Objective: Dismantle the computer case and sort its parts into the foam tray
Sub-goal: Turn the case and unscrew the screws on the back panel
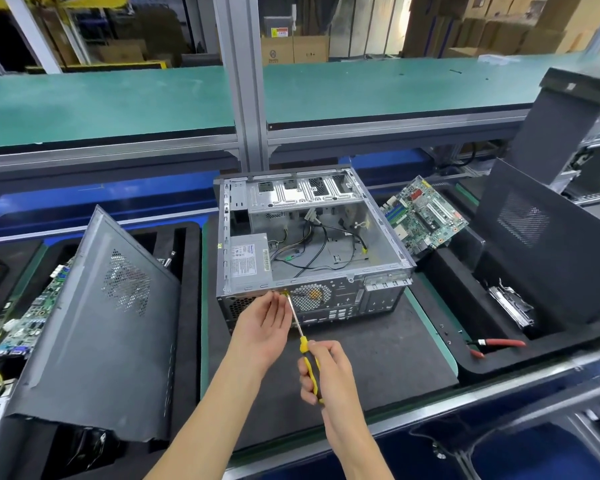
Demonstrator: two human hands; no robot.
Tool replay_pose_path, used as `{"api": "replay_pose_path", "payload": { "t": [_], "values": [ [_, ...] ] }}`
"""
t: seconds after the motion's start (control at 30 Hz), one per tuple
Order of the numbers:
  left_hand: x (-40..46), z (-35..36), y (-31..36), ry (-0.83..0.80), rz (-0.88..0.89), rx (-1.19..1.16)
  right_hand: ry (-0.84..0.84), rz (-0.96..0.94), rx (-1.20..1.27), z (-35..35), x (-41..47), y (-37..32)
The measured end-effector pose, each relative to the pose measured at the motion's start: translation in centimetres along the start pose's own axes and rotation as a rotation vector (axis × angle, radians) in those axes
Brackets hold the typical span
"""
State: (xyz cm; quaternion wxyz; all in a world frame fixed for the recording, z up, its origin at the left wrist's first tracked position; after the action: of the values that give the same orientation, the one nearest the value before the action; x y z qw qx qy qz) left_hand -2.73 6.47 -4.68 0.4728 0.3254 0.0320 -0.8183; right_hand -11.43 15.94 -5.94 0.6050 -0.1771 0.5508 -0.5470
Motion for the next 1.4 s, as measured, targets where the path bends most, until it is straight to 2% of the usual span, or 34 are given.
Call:
{"api": "replay_pose_path", "payload": {
  "t": [0.23, 0.57, 0.77, 0.8, 0.83, 0.87, 0.93, 1.0, 1.07, 1.17, 1.3, 1.4],
  "values": [
    [0.3, -0.3, 0.2, -0.009, 0.044, -0.001, -0.006, 0.015, 0.016, 0.3, 0.0, 0.4],
    [0.1, -0.3, 1.1, -0.021, 0.052, 0.153, -0.004, -0.026, 0.036, 0.7, -0.3, -0.3],
    [0.5, -2.3, 1.7, 0.071, 0.106, 0.287, 0.004, -0.02, 0.035, 0.4, -0.5, 0.6],
    [0.5, -3.2, 1.9, 0.1, 0.12, 0.389, 0.01, -0.007, 0.029, 0.1, -0.6, 0.9],
    [0.5, -4.1, 2.4, 0.143, 0.164, 0.607, 0.018, 0.009, 0.019, -0.2, -0.6, 1.3],
    [0.5, -4.6, 3.1, 0.171, 0.237, 0.949, 0.027, 0.02, 0.002, -0.6, -0.6, 1.7],
    [0.5, -4.4, 2.5, 0.122, 0.347, 1.634, 0.043, 0.027, -0.044, -1.3, -0.7, 2.3],
    [0.9, -4.9, 0.5, 0.016, 0.328, 2.001, 0.068, 0.032, -0.078, -2.1, -0.7, 2.8],
    [1.4, -5.6, -0.5, -0.024, 0.328, 2.146, 0.084, 0.033, -0.092, -2.6, -0.6, 3.2],
    [1.9, -5.6, -0.7, -0.066, 0.353, 2.189, 0.075, 0.014, -0.128, -2.8, -0.6, 3.3],
    [1.2, -5.9, 0.3, -0.096, 0.339, 2.148, 0.021, -0.042, -0.167, -1.4, -0.5, 2.0],
    [-1.5, -4.6, 2.3, -0.11, 0.428, 2.053, -0.036, -0.113, -0.09, 1.0, -0.7, 0.3]
  ]
}}
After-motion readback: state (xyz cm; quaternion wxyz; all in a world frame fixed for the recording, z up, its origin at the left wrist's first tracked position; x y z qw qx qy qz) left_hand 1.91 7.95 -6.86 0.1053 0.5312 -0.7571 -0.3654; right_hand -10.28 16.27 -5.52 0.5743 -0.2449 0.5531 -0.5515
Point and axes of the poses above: each hand's wrist, its own x-axis towards the middle knuckle, its own z-axis out of the palm, y = z × x, the point moved 10 cm from there along x, towards the middle knuckle, and after that the axes turned 4 degrees about -y, right-handed, at the moved point
